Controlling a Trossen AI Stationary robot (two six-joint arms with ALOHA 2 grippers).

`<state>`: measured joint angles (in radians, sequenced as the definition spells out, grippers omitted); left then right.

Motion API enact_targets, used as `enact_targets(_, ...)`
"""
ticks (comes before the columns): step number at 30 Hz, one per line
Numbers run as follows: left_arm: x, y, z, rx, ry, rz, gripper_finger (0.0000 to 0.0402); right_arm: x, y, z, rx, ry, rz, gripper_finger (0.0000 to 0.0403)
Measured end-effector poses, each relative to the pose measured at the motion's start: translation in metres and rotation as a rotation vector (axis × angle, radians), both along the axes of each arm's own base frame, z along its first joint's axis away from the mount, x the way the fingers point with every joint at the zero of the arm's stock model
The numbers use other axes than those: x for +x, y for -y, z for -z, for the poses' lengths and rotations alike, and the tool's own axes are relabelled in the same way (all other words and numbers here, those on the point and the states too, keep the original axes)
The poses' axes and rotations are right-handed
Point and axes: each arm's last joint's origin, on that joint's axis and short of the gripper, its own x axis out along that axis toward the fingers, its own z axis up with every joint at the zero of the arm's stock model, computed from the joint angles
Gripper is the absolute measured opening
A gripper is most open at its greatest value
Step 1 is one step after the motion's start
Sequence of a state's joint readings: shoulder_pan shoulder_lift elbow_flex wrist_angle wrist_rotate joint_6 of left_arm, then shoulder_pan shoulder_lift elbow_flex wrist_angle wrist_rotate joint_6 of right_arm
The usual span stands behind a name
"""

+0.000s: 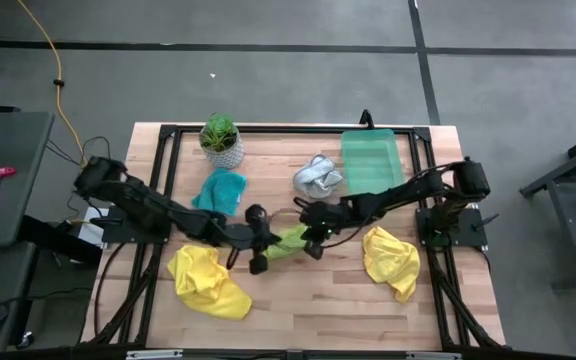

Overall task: Fold microfiber towels
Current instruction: Fold the green microfiber cloth

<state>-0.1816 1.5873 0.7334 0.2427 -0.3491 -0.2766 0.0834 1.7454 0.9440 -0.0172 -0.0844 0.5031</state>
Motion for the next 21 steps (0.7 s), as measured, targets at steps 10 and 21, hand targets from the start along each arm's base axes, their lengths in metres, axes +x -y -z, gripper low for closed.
enact_targets(10,0.007,0.0,0.035,0.0,-0.113,0.007,0.0,-0.005,0.0,0.02,0.02,-0.026,0.03,0.0001)
enact_targets(21,-0.012,-0.003,0.051,0.038,-0.366,0.012,0.0,-0.004,0.0,0.041,0.048,-0.114,0.082,0.0)
